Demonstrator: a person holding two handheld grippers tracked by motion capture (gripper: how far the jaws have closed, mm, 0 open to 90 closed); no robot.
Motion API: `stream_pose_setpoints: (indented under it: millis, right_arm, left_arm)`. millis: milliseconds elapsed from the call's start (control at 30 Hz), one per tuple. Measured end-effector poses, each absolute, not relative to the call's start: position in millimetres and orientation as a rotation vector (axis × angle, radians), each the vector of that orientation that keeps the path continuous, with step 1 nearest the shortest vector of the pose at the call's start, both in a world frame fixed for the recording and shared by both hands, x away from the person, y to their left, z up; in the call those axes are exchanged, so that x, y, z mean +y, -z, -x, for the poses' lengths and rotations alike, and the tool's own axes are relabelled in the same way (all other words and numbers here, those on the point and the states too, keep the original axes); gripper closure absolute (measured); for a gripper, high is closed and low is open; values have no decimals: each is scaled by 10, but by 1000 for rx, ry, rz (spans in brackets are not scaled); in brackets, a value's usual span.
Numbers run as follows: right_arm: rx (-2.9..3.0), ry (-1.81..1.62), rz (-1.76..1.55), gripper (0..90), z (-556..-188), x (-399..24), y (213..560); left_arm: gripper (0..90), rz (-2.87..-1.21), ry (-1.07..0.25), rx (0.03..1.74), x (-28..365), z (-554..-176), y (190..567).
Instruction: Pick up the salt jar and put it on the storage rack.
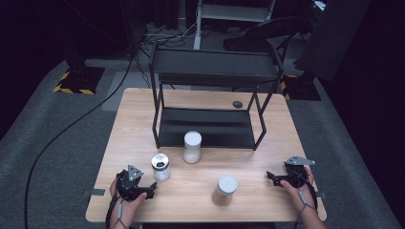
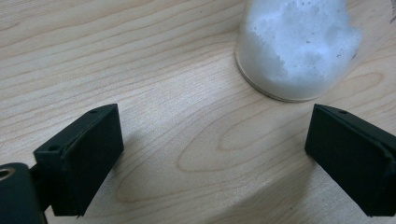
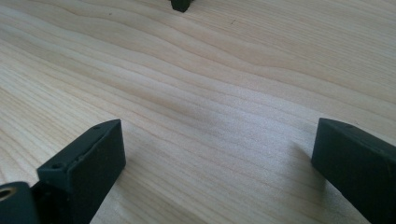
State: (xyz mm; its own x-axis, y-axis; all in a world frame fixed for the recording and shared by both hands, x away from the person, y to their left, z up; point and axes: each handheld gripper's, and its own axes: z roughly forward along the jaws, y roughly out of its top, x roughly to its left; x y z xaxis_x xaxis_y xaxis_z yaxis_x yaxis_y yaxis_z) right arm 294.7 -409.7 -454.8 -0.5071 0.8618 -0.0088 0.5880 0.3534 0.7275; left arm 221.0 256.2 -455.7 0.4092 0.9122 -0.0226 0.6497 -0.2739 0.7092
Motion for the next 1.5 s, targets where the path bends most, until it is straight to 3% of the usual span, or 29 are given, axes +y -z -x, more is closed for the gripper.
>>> stream_pose_setpoints:
  millis: [800,1500]
  right_arm:
    - [2230,-956,-1270,27,-2946,-4096,4548]
    - [2230,-956,-1269,26,-2946,-4096,4549]
  left_arm:
    - [57,-1907,-573,1217,2583,-1979,4309]
    - [55,-1805,-607,1118,2554,-1998,4307]
